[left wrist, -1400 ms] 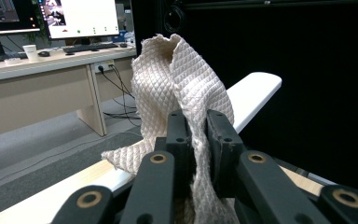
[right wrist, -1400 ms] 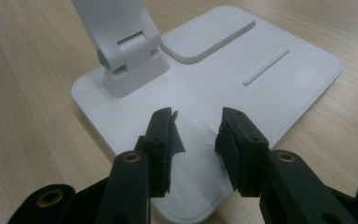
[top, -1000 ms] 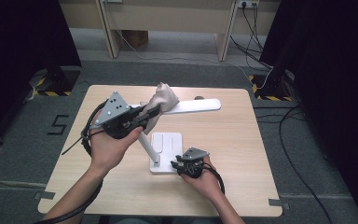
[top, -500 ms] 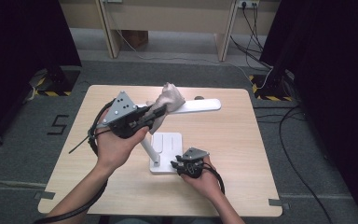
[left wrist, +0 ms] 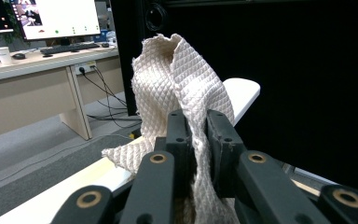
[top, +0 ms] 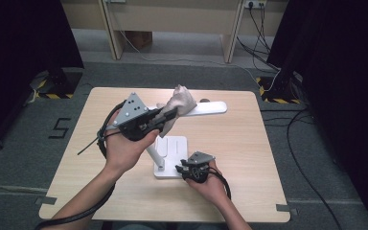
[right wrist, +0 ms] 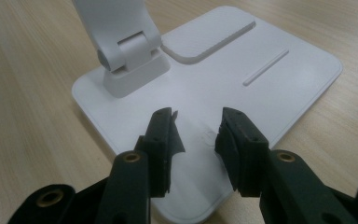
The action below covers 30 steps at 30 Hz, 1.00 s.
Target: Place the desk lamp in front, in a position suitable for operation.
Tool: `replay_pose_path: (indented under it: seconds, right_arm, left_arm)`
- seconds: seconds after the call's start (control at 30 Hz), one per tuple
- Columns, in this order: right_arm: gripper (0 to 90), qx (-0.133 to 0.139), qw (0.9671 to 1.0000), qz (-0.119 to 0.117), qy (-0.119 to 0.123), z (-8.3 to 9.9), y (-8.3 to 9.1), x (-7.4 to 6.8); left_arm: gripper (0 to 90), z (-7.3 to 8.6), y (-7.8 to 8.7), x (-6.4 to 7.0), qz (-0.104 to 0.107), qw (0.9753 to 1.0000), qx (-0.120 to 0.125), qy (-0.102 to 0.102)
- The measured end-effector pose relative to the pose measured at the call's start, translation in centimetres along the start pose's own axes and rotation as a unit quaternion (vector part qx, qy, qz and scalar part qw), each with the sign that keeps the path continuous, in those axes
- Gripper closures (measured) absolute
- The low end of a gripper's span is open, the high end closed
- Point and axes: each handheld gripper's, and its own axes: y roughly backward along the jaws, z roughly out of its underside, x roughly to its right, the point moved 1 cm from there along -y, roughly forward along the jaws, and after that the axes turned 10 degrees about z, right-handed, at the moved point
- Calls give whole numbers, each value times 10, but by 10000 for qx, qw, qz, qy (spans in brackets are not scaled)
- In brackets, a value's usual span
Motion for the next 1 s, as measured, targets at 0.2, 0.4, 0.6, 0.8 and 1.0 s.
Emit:
replay_pose_path:
  seconds: [0.2,0.4,0.6,0.8,1.0]
  right_arm:
    - [650,2,10000,-2,3,0,0,0]
    - [650,3,10000,0,4,0,0,0]
    - [650,4,10000,-2,4,0,0,0]
    - [650,10,10000,-1,8,0,0,0]
    - [650,8,10000,-1,8,0,0,0]
  left_arm:
    - [803,-1,-5,2,40,10000,-17,-14]
    - [802,-2,-8,3,63,10000,-17,-20]
    - [802,-4,-13,4,105,9999,-46,-38]
    - [802,-5,-18,5,152,9999,-66,-30]
    - [802,-7,-23,7,193,9998,-101,-49]
